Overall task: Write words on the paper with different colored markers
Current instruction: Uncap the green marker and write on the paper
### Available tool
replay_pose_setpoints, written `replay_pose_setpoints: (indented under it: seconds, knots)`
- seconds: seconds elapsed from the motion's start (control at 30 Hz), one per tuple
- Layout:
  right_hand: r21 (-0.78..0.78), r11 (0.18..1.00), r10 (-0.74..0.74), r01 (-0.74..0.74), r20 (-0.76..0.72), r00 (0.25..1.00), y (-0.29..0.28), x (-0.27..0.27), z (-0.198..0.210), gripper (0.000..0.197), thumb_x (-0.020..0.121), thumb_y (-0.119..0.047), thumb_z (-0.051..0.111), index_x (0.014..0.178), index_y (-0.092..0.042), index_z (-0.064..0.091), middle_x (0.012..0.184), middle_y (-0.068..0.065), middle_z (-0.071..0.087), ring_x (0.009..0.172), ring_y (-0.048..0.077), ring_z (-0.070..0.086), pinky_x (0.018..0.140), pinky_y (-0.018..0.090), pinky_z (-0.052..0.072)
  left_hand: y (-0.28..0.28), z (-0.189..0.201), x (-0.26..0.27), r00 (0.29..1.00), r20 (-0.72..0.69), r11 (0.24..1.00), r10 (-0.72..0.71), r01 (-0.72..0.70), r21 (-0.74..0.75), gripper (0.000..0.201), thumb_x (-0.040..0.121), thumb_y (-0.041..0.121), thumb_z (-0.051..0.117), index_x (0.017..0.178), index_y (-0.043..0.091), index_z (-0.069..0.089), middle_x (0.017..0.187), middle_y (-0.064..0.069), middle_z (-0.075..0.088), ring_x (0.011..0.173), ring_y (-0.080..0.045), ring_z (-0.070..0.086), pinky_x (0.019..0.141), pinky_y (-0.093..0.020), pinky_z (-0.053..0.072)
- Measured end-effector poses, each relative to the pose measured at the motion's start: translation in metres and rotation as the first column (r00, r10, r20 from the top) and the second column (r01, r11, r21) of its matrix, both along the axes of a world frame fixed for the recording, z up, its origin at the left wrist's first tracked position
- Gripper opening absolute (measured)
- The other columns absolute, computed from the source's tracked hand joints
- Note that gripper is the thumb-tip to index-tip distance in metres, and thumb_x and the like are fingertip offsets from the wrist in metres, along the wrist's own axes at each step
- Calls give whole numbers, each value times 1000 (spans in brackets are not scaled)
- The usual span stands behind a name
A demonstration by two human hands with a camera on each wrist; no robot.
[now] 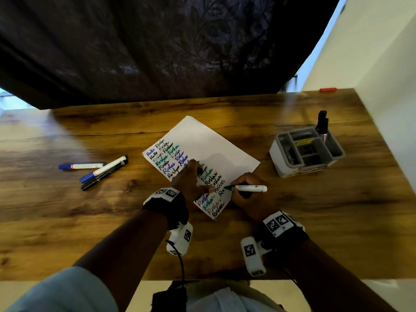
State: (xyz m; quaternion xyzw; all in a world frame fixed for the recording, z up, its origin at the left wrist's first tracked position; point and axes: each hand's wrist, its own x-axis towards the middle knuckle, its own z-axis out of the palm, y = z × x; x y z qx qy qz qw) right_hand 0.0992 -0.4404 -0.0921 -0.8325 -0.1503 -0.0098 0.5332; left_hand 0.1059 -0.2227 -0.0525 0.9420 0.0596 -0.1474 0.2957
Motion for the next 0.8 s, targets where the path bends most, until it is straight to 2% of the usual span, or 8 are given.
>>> replay_pose_setpoints:
  seconds: [0.13, 0.27, 0.37, 0.4, 0.5, 0.53, 0.67, 0.8]
  knots:
    - [-45, 999, -6, 5, -6, 1000, 2, 1, -3, 15, 75, -20, 68, 86, -11, 64, 83, -11, 57, 74, -6, 56, 71, 4, 48, 0, 0, 0, 1000, 1, 1000, -1, 1, -5, 73, 68, 49, 80, 118, 20, 36, 120, -1, 56, 109, -22, 56, 87, -37, 50]
    - [-74, 997, -23, 26, 39, 999, 0, -2, 4, 13, 74, -20, 68, 79, -9, 61, 75, -3, 60, 66, 2, 58, 62, 11, 49, 0, 1, 1, 1000, -13, 1000, -1, 1, -7, 74, 68, 49, 80, 119, 19, 36, 123, -3, 56, 111, -23, 56, 89, -40, 50]
    - [-46, 999, -18, 20, 41, 999, -1, -4, 10, 12, 70, -10, 69, 77, -5, 61, 72, -7, 56, 70, -10, 57, 61, 2, 44, -1, 2, 2, 1000, -9, 1000, 0, 0, -12, 75, 68, 48, 81, 120, 18, 37, 124, -4, 56, 112, -23, 56, 90, -39, 50]
    - [-35, 999, -14, 15, 33, 999, -1, -3, 10, 12, 71, -10, 69, 78, -4, 62, 74, -6, 57, 72, -9, 58, 63, 1, 44, 0, 2, 1, 1000, -3, 1000, 0, 0, -16, 75, 68, 48, 81, 120, 18, 37, 124, -4, 56, 112, -24, 56, 90, -40, 51]
    - [-23, 1000, -11, 12, 24, 1000, -1, -1, 8, 12, 78, -5, 72, 85, 2, 65, 82, 11, 66, 73, 6, 60, 70, 5, 48, 0, 1, 0, 1000, 1, 1000, 1, -1, -18, 74, 67, 48, 81, 119, 19, 36, 124, -4, 56, 113, -24, 57, 91, -42, 51]
    - [-32, 999, -9, 10, 26, 1000, 0, -1, 6, 12, 79, -1, 73, 86, 2, 65, 83, 13, 66, 73, 9, 60, 72, 5, 47, 0, 2, 0, 1000, 0, 1000, 4, -4, -18, 74, 68, 48, 81, 119, 19, 36, 124, -4, 57, 113, -24, 57, 91, -43, 51]
    - [-31, 999, -16, 16, 5, 1000, 1, -2, 9, 12, 74, -5, 71, 82, -2, 62, 81, -1, 59, 74, -6, 58, 68, 3, 46, -1, 3, 0, 1000, 3, 1000, 2, -2, -18, 73, 68, 48, 81, 118, 19, 37, 124, -4, 57, 112, -24, 57, 90, -42, 52]
    - [-54, 998, -25, 25, -1, 1000, -1, -2, 12, 13, 75, -7, 72, 83, -1, 63, 81, 6, 63, 70, 4, 59, 66, 11, 50, 0, 3, 0, 1000, 3, 1000, -5, 5, -14, 73, 68, 48, 81, 117, 18, 36, 124, -4, 57, 112, -24, 57, 89, -42, 52]
